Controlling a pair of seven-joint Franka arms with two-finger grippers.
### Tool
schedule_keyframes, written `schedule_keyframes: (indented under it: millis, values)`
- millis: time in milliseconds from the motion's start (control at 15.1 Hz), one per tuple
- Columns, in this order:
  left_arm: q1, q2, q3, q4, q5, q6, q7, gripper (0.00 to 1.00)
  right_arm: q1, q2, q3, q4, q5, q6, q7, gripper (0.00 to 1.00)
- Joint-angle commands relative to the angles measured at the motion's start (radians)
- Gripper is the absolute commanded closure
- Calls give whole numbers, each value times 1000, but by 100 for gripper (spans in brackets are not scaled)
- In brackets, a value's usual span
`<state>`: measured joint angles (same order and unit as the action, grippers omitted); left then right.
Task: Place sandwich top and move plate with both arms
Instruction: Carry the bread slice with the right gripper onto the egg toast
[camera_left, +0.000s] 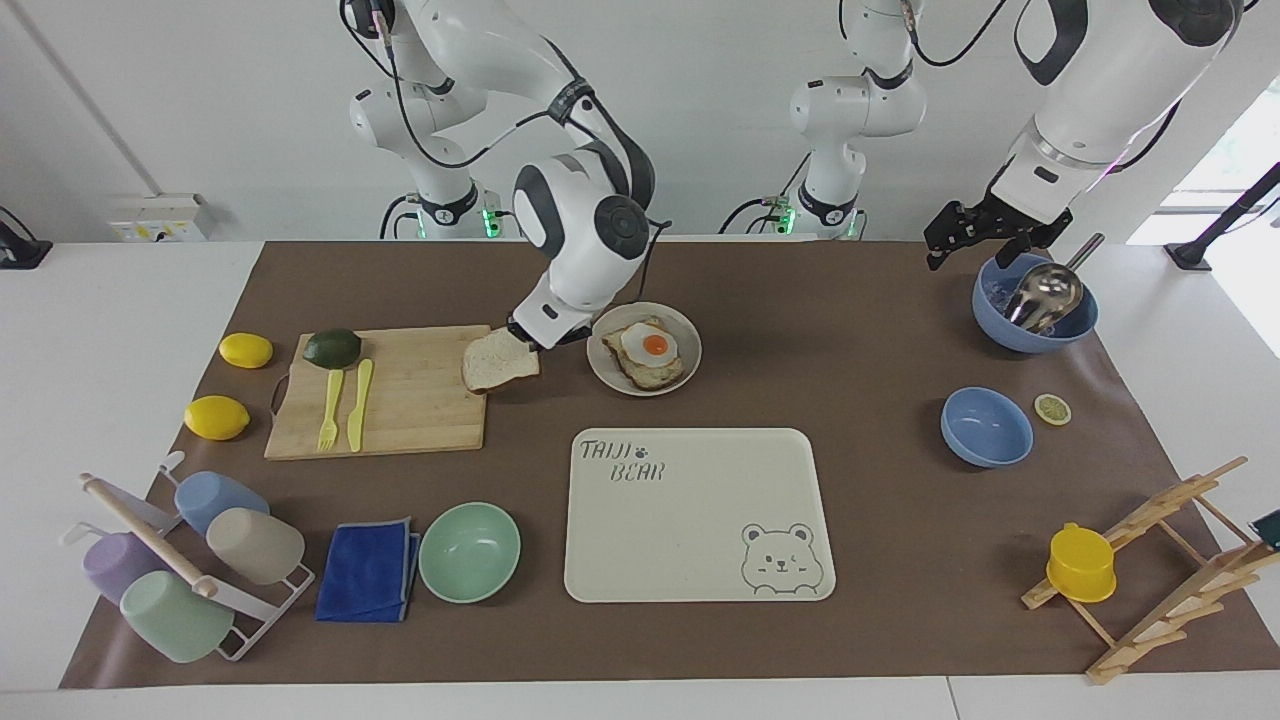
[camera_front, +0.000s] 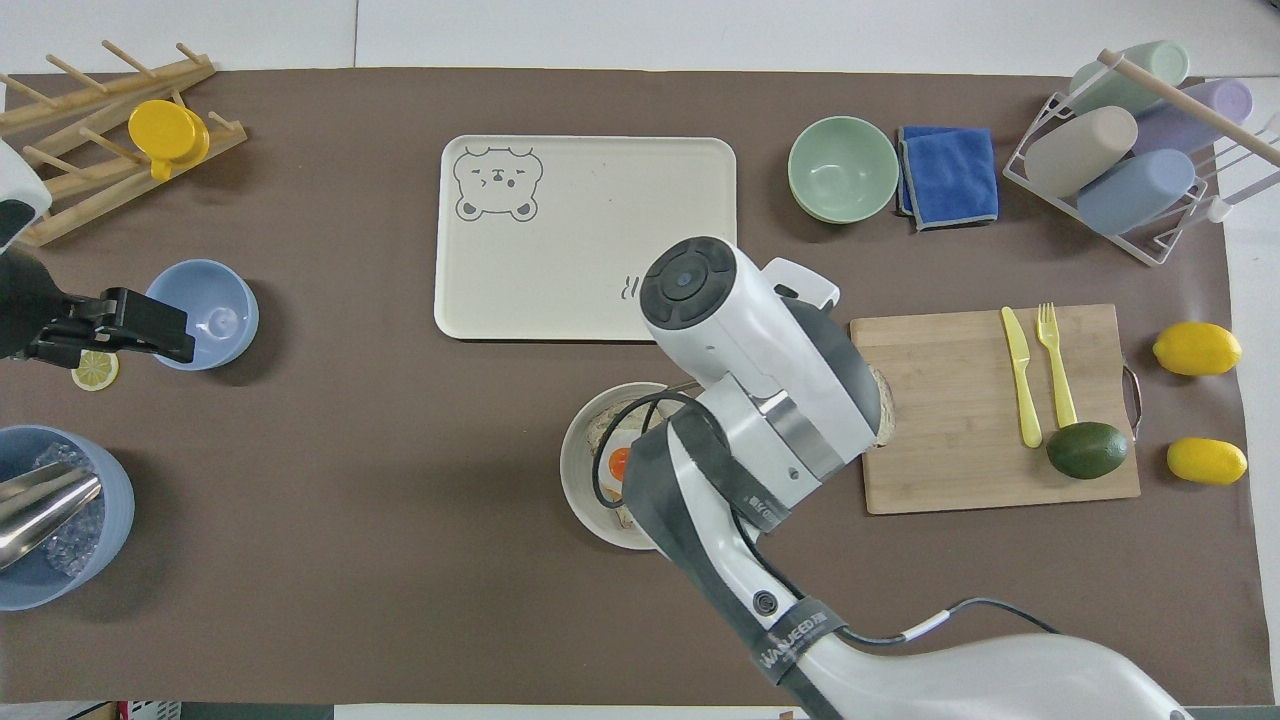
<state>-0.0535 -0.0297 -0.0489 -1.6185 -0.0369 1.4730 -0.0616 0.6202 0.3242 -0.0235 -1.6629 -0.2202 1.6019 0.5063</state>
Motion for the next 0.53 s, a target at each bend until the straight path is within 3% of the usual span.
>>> schedule_keyframes:
  millis: [0,133,464]
  values:
    - [6,-12,-2,-3,19,3,8,0,70,61,0,100,30,-16,101,100]
    - [6,-12,-2,-3,19,4,8,0,108,65,2,94,122,73,184,100]
    - [6,-12,-2,-3,19,4,8,0,208,117,2,84,139,173,317,100]
